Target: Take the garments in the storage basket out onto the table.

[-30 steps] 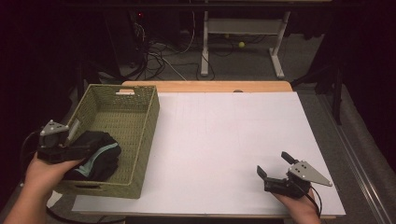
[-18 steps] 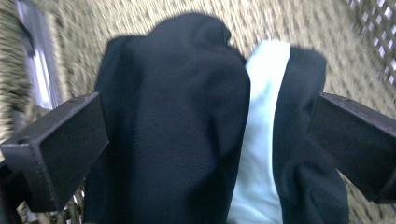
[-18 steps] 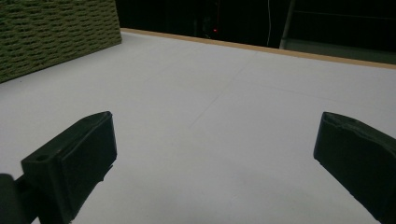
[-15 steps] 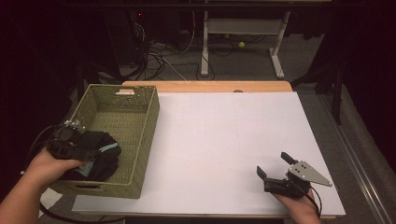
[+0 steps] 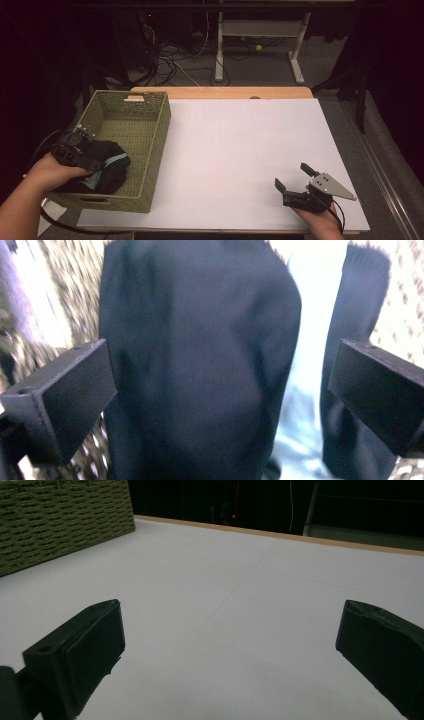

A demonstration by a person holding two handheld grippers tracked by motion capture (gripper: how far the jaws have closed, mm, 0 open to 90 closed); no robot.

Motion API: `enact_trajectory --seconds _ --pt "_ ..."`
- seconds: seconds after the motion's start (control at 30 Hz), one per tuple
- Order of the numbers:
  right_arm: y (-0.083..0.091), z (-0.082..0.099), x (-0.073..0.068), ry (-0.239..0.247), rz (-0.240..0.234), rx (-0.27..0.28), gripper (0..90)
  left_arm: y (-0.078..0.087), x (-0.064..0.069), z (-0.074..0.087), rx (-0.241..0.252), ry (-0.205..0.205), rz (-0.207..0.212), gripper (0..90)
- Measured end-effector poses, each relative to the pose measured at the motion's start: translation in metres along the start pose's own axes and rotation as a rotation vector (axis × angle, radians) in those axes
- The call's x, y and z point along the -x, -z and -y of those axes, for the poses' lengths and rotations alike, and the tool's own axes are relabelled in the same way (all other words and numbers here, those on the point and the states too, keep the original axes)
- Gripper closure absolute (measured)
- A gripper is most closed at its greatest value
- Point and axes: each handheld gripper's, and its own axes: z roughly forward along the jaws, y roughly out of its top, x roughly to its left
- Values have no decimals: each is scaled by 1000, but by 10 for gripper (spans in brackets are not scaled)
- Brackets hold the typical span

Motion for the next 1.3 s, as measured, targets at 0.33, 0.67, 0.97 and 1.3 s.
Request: enact_trajectory --seconds 0.33,0.67,0.97,1.3 --pt "-1 1 -2 2 -3 -9 0 -4 3 0 -57 -9 119 0" --pt "-2 1 -2 -1 -8 -12 0 -28 29 -8 -194 -119 -95 0" --pt "-1 1 -1 2 -9 -8 0 -47 34 -15 -257 -169 -197 0" --pt "-2 2 -2 6 -9 -16 0 -43 31 -11 -206 -168 -235 194"
